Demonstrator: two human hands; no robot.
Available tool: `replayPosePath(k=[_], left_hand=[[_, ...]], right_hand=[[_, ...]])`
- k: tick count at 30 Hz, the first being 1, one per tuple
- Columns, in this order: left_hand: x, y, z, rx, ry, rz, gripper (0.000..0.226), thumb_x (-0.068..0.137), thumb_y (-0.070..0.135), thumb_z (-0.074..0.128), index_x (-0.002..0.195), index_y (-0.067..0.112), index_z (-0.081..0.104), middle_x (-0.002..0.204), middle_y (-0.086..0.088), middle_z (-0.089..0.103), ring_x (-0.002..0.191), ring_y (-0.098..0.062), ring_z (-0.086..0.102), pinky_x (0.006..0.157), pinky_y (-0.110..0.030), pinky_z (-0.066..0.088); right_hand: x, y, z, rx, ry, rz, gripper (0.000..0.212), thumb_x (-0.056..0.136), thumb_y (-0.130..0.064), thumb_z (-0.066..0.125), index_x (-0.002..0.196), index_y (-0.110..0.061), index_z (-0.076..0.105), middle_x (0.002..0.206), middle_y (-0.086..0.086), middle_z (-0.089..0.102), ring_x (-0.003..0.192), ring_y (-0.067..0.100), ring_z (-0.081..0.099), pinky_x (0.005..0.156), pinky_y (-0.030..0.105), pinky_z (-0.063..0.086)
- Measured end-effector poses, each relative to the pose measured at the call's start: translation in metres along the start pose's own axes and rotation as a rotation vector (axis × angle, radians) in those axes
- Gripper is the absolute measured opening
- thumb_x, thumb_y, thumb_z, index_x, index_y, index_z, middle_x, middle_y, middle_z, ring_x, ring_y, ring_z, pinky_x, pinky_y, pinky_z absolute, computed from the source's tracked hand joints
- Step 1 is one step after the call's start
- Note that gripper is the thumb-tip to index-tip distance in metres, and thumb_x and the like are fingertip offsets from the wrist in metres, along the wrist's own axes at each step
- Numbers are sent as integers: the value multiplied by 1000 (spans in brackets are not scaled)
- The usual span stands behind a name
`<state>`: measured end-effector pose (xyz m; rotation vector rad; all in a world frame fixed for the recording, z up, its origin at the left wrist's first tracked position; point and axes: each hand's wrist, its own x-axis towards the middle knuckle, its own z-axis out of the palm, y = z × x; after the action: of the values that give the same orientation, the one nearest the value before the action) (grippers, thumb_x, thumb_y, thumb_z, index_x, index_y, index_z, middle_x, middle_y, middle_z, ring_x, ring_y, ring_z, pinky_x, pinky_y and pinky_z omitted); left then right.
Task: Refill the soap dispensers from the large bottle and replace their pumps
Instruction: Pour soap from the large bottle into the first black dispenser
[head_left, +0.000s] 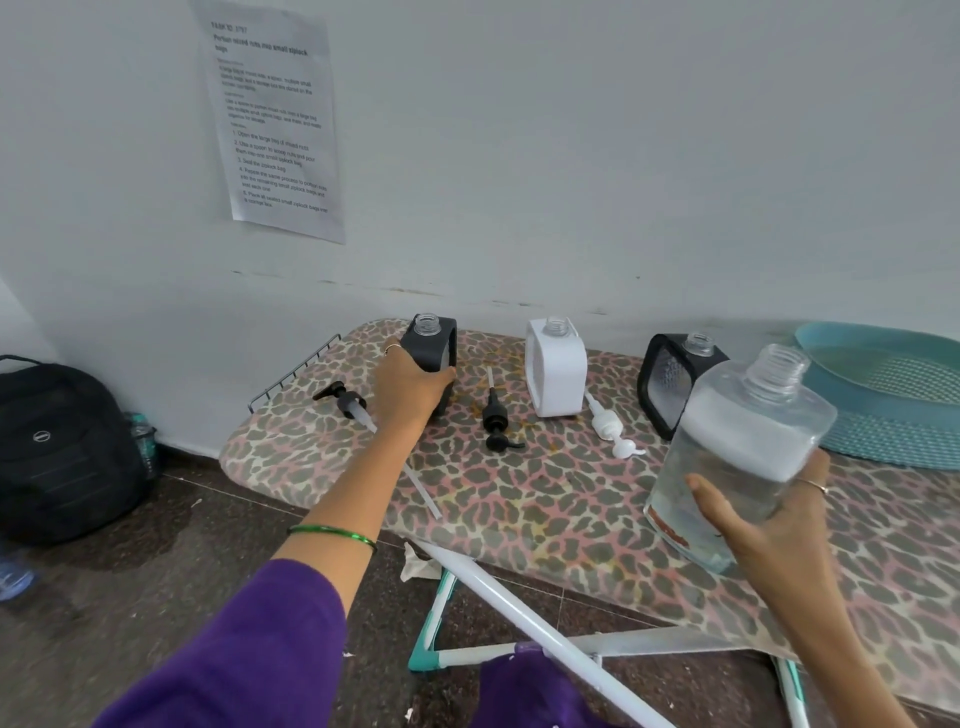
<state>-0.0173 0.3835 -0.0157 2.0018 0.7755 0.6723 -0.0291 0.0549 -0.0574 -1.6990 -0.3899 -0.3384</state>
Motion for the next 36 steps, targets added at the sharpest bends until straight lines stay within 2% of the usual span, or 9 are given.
replayPosePath(k=[3, 6, 9, 11, 15, 19, 26, 31, 36], left_hand=[[-3, -1, 1, -30, 64, 3, 29, 80, 12, 72, 88, 11, 44, 72, 2, 45, 59, -14, 45, 48, -27, 37], [-7, 1, -4, -66, 128, -25, 34, 80, 14, 71, 72, 16, 38, 68, 1, 44, 58, -16, 45, 49, -29, 38], [-14, 10, -18, -115, 189, 13, 28, 77, 10, 71, 77, 14, 44, 67, 3, 47, 57, -12, 48, 49, -26, 39], [-22, 20, -30, -143, 191, 62, 26, 76, 8, 72, 88, 12, 49, 72, 8, 49, 61, -3, 48, 49, -20, 39], [-48, 38, -46, -135, 82, 174, 34, 75, 12, 74, 103, 15, 54, 84, 8, 58, 73, 0, 55, 55, -15, 41], [-79, 44, -50, -192, -103, 224, 36, 77, 17, 76, 109, 21, 60, 95, 7, 67, 85, -8, 64, 72, -27, 53], [-138, 30, -10, -137, -365, 229, 32, 76, 16, 76, 101, 27, 59, 87, 3, 68, 78, -11, 65, 69, -34, 55], [-145, 22, 1, -137, -398, 270, 37, 76, 13, 76, 105, 24, 58, 88, 9, 68, 77, 1, 62, 63, -11, 50], [-144, 19, 6, -142, -403, 285, 39, 77, 10, 75, 108, 24, 56, 89, 10, 68, 79, 3, 62, 62, -6, 48]], right_hand=[[-1, -2, 1, 12, 12, 24, 77, 64, -42, 82, 122, -29, 32, 113, -20, 52, 107, 7, 58, 94, 41, 49], [-1, -2, 0, 15, 12, 43, 85, 58, -60, 79, 122, -30, 32, 112, -24, 51, 102, -5, 57, 90, 36, 50], [-1, 1, -1, -20, 6, 32, 77, 62, -40, 77, 124, -31, 32, 116, -21, 52, 109, 11, 57, 97, 46, 48], [0, 2, -1, -7, 4, 20, 72, 64, -42, 80, 119, -42, 33, 118, -20, 52, 112, 11, 57, 97, 43, 48], [0, 3, -2, 31, -1, 28, 75, 60, -53, 80, 120, -45, 35, 113, -34, 53, 109, -3, 57, 92, 33, 48], [3, 0, 3, 42, 3, 18, 82, 63, -34, 81, 131, -23, 36, 116, -22, 55, 107, 1, 59, 94, 40, 51], [-6, -1, -11, 31, 18, 25, 77, 67, -25, 86, 129, -17, 40, 118, -11, 57, 109, 5, 59, 94, 38, 52], [2, -5, -10, 52, 5, 13, 79, 62, -27, 89, 123, -22, 40, 118, -7, 57, 111, 8, 59, 93, 39, 52], [9, -6, -8, 67, -10, 19, 78, 59, -29, 88, 120, -25, 39, 119, -7, 57, 111, 8, 59, 93, 43, 52]])
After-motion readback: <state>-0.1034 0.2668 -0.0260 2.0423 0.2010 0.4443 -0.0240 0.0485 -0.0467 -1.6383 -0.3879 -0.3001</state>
